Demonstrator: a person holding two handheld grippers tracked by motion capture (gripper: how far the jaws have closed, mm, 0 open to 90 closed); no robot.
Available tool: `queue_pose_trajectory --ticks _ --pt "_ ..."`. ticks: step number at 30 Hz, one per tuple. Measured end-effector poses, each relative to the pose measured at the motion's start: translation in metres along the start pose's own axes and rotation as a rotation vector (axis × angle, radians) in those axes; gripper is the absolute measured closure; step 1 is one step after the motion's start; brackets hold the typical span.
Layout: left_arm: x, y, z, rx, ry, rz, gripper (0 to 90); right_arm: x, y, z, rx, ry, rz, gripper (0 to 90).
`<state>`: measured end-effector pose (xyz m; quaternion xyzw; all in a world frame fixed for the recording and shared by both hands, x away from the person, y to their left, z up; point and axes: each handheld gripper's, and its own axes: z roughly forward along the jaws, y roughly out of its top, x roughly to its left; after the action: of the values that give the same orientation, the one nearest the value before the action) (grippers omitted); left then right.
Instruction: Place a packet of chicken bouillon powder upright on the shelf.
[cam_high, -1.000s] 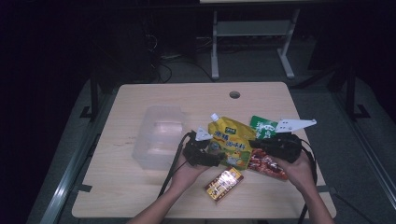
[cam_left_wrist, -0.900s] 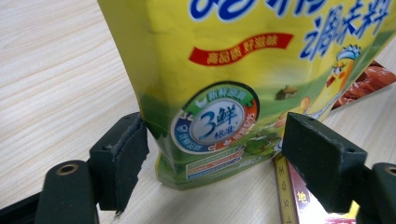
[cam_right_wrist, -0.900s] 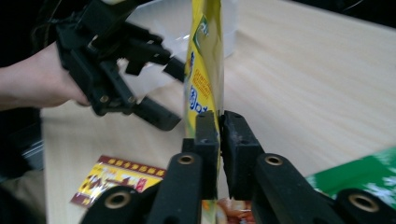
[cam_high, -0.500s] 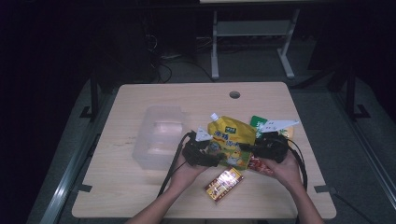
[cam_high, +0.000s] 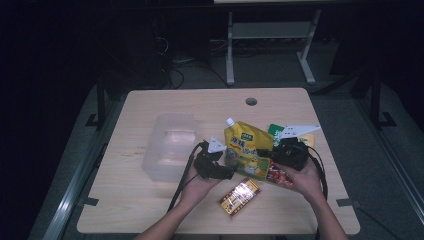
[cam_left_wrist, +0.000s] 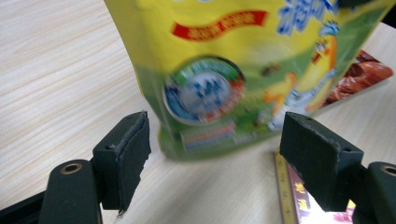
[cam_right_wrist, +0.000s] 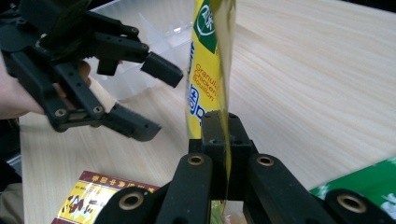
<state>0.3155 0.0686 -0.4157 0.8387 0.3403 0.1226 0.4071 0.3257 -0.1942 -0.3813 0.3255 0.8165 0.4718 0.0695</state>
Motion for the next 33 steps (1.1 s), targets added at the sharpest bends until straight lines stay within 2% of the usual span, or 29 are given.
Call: queue_pose_trajectory --ticks 4,6,14,18,19,21,27,33 --pt "-0.005 -0.002 -0.007 -0.008 -0.019 0.029 23.7 0.002 0.007 -0.003 -0.007 -0.023 -0.02 89.6" --pt "-0.007 -0.003 -0.01 -0.026 -0.041 0.039 23.8 0.002 0.01 -0.003 -0.01 -0.024 -0.014 89.7" --pt "-0.018 -0.013 -0.021 -0.012 -0.083 0.109 23.7 0.005 0.024 -0.004 -0.015 -0.025 -0.022 89.7" --pt "-0.021 -0.019 -0.026 -0.03 -0.108 0.107 23.6 0.008 0.032 -0.005 -0.023 -0.017 -0.03 89.7" --pt "-0.02 -0.02 -0.028 -0.015 -0.115 0.127 23.6 0.008 0.034 -0.005 -0.027 -0.014 -0.033 89.7" --pt "-0.021 -0.024 -0.031 -0.033 -0.13 0.118 23.6 0.01 0.039 -0.006 -0.029 -0.009 -0.034 89.7" --pt "-0.025 -0.034 -0.038 -0.047 -0.157 0.126 23.0 0.016 0.053 -0.003 -0.026 -0.002 -0.06 89.7" --pt "-0.025 -0.04 -0.042 -0.042 -0.166 0.148 22.3 0.022 0.067 0.004 -0.033 0.022 -0.083 89.6"
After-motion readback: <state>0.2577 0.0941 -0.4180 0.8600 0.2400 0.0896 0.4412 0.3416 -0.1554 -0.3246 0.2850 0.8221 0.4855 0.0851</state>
